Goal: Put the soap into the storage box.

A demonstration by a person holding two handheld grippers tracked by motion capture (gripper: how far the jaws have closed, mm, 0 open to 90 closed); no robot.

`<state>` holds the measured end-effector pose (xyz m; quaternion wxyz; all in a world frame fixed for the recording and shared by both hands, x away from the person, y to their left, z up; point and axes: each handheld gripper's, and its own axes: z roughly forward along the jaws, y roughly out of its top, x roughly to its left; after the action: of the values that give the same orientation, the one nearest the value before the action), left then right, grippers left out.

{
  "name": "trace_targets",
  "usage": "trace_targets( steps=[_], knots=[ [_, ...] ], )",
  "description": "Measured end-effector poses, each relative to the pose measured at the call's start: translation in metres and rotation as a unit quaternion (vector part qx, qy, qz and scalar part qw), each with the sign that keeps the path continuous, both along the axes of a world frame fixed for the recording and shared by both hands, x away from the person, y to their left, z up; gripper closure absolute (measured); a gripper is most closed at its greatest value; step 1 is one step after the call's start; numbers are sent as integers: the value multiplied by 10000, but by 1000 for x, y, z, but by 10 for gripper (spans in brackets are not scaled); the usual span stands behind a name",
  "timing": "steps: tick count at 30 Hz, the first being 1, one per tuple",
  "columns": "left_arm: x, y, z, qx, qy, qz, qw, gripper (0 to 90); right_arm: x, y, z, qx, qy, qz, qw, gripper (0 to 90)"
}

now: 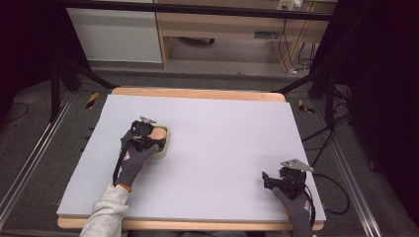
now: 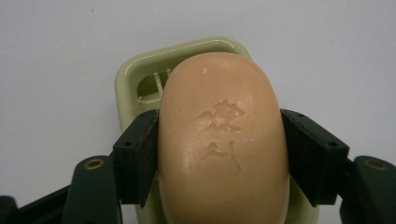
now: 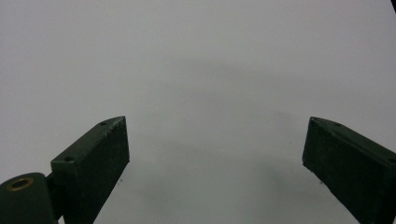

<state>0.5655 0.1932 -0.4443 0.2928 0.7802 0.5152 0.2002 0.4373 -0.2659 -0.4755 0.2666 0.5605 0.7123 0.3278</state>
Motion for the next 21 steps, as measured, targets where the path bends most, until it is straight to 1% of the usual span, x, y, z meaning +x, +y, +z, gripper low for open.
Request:
trace_targets(
  steps=[5,12,21],
  knots=[
    [1,2,-3,-1,20,30,10000,314,0,0,0,-11,-1,5,10000,77],
    [1,1,-3,26,-14,43,10000,313,0,0,0,-11,-7,8,10000,76],
    [1,1,-3,34,-2,21,10000,307,0,0,0,-10,-3,1,10000,75]
  ],
)
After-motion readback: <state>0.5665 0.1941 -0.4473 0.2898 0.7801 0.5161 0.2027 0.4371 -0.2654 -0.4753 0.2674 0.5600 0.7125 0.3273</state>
